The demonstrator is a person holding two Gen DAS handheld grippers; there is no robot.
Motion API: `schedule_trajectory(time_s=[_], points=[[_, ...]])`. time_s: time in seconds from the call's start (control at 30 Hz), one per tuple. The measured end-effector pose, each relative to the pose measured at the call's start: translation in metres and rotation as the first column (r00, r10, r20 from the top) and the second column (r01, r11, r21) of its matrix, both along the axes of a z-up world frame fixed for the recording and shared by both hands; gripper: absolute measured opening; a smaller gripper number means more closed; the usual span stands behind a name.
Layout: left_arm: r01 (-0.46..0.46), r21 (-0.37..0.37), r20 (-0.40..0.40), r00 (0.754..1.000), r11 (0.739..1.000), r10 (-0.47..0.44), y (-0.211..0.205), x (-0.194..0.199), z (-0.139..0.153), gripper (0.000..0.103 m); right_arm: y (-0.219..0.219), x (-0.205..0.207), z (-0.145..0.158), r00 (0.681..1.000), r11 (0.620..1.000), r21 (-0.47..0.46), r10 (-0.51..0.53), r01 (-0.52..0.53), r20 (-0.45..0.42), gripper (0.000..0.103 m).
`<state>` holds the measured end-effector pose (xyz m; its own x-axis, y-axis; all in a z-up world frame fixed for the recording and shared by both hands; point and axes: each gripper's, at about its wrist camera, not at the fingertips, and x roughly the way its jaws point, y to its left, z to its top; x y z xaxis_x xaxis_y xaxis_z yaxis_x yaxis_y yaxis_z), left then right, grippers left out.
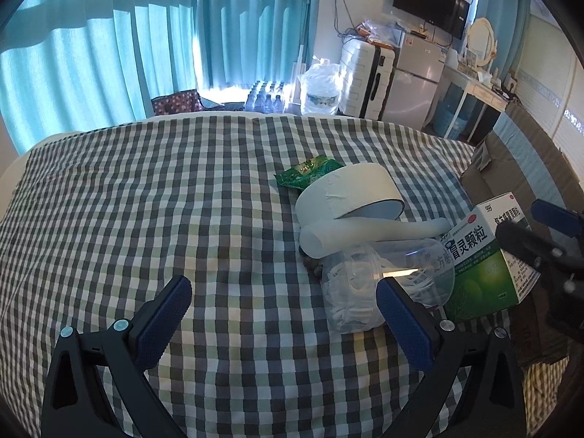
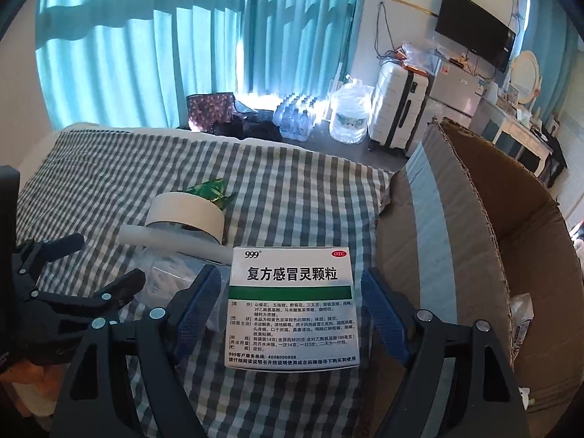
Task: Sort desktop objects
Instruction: 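Lower the right gripper onto the green-and-white medicine box and grasp it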
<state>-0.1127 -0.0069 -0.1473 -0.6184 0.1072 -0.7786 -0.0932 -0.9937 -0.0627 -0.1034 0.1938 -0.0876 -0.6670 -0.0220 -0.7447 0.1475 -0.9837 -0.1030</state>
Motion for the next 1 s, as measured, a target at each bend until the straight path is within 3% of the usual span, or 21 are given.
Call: schedule_trajectory(time_s=[0.13,0.2,0.33,0.57,0.67,0.73,1.0], points=[[-0.004,0.000,-0.001,1.000,1.000,0.004,-0.001,0.001,0.000,0.103,-0.018,-0.005,-0.019,0.998,0.990,0.139,0.026,-0.033,0.050,0.091],[-0.011,0.006,-0.004,1.000,1.000,0.011,-0.005,0.002,0.002,0.103,-0.020,-0.006,-0.023,0.998,0.987,0.159,0.025,-0.034,0.056,0.095],[-0.031,0.027,-0.006,0.999,0.999,0.031,-0.018,0.003,0.005,0.103,-0.016,-0.008,-0.021,0.998,0.996,0.083,0.031,-0.036,0.054,0.103],[-0.044,0.035,-0.005,0.999,0.998,0.045,-0.027,0.007,0.007,0.103,-0.001,-0.009,-0.010,0.995,0.990,-0.135,0.048,-0.036,0.086,0.103],[-0.049,0.035,-0.006,0.999,0.998,0.049,-0.028,0.008,0.009,0.103,0.005,-0.011,-0.005,0.995,0.988,-0.154,0.035,-0.020,0.098,0.092],[-0.050,0.034,-0.006,0.999,0.998,0.050,-0.030,0.008,0.009,0.103,0.004,-0.010,-0.005,0.996,0.995,-0.103,0.010,-0.001,0.094,0.073],[-0.042,0.031,-0.009,0.999,0.999,0.042,-0.025,0.008,0.012,0.103,0.002,-0.010,-0.006,0.990,0.999,-0.041,0.010,-0.005,0.137,0.074]])
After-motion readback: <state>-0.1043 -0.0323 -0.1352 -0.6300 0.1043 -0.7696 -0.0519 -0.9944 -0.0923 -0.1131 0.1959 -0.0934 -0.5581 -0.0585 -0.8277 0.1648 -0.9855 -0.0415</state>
